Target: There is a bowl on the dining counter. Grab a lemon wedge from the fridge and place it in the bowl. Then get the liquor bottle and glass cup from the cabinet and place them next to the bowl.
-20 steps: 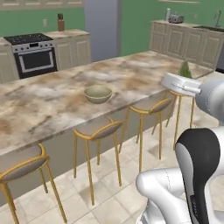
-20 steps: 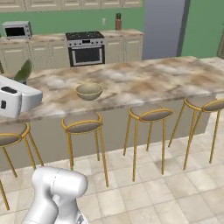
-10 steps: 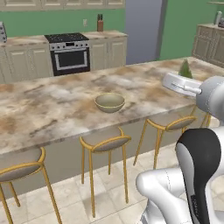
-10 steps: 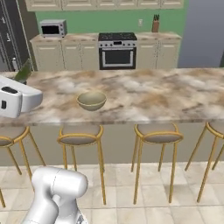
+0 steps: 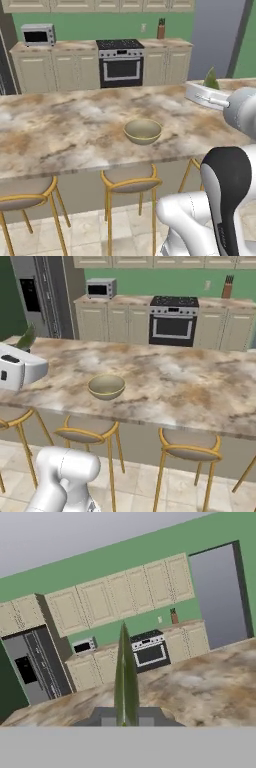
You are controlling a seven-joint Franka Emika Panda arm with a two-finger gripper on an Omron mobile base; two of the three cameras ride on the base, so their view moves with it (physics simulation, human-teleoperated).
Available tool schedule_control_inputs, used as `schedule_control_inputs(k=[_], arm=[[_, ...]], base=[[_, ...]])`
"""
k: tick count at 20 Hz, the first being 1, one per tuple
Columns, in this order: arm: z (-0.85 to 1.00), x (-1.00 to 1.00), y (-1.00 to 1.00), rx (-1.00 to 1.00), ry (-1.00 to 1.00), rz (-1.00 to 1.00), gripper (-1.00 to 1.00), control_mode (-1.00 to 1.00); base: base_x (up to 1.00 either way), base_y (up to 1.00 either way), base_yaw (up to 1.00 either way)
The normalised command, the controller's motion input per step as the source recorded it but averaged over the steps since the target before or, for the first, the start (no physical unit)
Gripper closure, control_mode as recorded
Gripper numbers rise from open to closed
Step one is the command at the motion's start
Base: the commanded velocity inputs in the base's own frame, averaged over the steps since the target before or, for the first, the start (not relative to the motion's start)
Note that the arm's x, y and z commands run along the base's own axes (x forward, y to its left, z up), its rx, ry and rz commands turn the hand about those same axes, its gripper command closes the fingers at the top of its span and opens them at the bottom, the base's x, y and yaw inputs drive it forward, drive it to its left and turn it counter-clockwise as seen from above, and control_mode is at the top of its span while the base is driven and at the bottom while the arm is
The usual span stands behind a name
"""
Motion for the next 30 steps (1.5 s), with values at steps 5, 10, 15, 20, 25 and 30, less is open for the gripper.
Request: schedule_control_inputs(k=[5, 10, 15, 20, 25, 30], arm=[[0.00, 0.00, 0.00, 0.00, 0.00, 0.00, 1.00, 1.00], [0.00, 0.00, 0.00, 0.00, 0.00, 0.00, 1.00, 1.00], [-0.01, 0.31, -0.16, 0.05, 0.06, 0.10, 1.00, -1.00], [0.00, 0.76, -0.19, 0.14, 0.35, 0.09, 1.00, -1.00], [0.00, 0.67, -0.05, 0.11, 0.48, 0.00, 1.00, -1.00], [-0.22, 0.58, 0.00, 0.03, 0.46, 0.00, 1.00, -1.00]], base=[[0.66, -0.53, 0.40], [0.63, -0.54, 0.39], [0.44, -0.29, 0.20], [0.00, 0.00, 0.00], [0.00, 0.00, 0.00], [0.00, 0.00, 0.00]])
